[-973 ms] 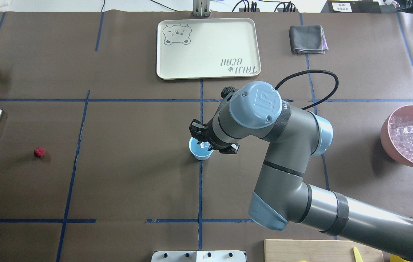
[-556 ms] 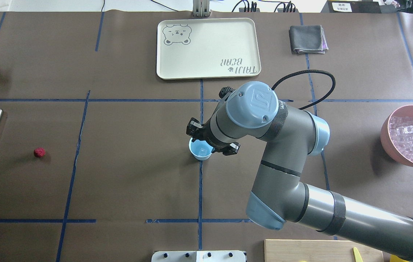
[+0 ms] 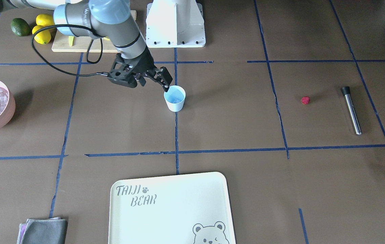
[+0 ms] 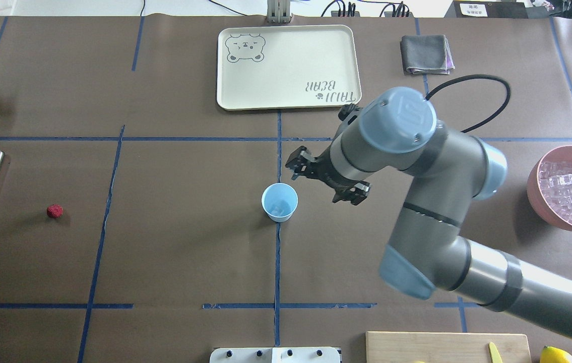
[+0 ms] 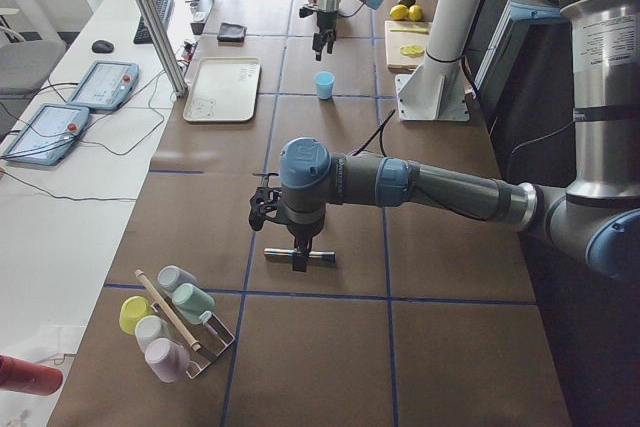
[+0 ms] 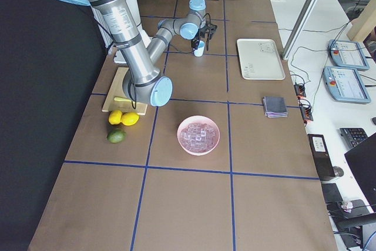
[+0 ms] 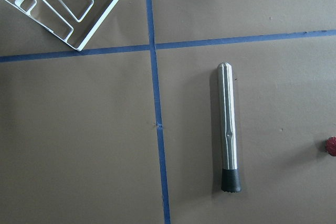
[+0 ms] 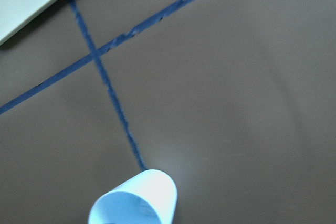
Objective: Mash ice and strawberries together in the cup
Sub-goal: 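Move the right gripper back over the pink bowl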
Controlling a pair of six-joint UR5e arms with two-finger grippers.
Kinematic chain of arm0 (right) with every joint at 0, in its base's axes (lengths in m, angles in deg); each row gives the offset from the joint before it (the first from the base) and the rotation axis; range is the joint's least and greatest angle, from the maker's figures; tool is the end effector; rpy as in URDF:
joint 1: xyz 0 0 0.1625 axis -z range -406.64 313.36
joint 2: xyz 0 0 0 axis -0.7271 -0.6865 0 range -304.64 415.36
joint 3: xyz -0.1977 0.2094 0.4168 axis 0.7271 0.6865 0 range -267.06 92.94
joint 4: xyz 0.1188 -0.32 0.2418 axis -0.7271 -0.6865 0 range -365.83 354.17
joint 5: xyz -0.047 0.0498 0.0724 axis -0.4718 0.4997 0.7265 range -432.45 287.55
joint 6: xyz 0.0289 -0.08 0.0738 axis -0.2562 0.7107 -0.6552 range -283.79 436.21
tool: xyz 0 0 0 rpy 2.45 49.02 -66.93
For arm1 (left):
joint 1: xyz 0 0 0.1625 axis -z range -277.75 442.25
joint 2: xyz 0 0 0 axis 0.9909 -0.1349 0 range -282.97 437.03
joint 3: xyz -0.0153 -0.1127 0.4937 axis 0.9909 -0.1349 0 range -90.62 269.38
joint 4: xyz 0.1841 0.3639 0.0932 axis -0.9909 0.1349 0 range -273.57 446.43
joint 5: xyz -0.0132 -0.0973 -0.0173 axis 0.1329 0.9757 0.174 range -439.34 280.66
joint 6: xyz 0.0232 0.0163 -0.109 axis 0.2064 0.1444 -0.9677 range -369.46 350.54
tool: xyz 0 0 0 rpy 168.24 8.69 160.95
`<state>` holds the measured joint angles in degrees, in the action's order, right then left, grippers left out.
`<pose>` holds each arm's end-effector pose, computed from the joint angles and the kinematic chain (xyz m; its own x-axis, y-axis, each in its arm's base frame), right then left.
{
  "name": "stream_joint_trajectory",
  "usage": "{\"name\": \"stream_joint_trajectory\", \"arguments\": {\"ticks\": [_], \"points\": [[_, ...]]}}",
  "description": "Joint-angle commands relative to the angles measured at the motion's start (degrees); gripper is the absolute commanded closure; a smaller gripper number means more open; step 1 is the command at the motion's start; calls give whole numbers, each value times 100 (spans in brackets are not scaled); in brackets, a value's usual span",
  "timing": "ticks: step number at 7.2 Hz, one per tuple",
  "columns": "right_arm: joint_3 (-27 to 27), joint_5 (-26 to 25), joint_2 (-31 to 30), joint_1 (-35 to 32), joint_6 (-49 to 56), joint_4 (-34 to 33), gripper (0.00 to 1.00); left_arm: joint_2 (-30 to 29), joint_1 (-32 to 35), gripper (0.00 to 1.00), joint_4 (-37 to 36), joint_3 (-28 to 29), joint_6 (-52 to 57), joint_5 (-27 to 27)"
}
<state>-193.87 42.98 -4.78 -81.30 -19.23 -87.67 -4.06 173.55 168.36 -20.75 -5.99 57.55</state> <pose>-0.4986 -0.4479 0.2905 0.4504 0.4153 0.7903 -0.2687 0.9072 -0.3236 -0.0606 -0.4129 0.6572 0.6843 0.0850 -0.7243 -0.0187 0.9949 0.0990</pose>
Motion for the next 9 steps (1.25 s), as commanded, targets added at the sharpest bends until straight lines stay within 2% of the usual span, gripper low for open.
{"name": "stream_joint_trajectory", "arguments": {"ticks": [1,3,4,6,8,9], "points": [[-943,1031,-1493,-1187,1669,-68,1,-12,-7,0,7,-25,-4,14],[-1253,1490,-3058,-2172,4091,-7,1,-12,-7,0,7,-35,13,5],[-1193,1561,-3535,-2621,5182,-7,1,-3,-7,0,7,-44,30,22],[-869,1527,-4073,-3054,6628,2,1,-12,-16,0,16,-35,-31,225],[-282,1509,-4111,-3135,7152,132,1,-3,-7,0,42,-44,-22,260],[78,1518,-4076,-3135,7110,543,1,-3,-7,0,25,-44,-31,260]]}}
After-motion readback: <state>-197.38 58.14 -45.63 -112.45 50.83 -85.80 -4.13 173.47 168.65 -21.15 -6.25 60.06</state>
